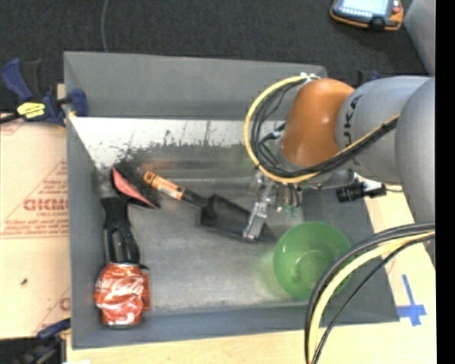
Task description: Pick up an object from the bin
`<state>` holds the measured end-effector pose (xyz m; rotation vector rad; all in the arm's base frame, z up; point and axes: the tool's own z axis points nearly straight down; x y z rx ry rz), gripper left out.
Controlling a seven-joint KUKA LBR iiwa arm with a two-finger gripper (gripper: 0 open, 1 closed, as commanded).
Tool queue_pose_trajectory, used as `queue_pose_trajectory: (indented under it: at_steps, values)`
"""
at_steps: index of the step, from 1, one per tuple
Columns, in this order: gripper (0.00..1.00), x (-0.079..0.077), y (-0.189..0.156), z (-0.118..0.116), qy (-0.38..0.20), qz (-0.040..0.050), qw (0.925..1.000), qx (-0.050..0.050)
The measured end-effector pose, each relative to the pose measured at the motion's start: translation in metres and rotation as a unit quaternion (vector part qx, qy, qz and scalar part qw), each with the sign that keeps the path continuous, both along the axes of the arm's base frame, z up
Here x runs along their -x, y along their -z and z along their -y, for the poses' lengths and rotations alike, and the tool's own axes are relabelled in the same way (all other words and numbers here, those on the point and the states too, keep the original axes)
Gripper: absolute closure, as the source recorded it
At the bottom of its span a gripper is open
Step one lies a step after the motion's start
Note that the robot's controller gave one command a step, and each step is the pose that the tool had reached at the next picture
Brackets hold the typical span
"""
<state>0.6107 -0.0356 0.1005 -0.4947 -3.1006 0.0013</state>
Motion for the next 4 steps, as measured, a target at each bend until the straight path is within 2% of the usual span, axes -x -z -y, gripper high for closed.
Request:
queue_pose_trajectory:
  at_steps: [1,2,3,4]
  values:
    - [0.00,0.019,0.030,-0.050,0.013,0.0099,0.9999,-0.002]
    - [1.00,0.015,0.029,-0.045,0.083,0.0095,0.9965,0.000]
    - [1.00,0.015,0.028,-0.045,0.083,0.0096,0.9965,0.000]
    - [1.00,0.016,0.013,-0.044,0.082,0.0086,0.9966,0.000]
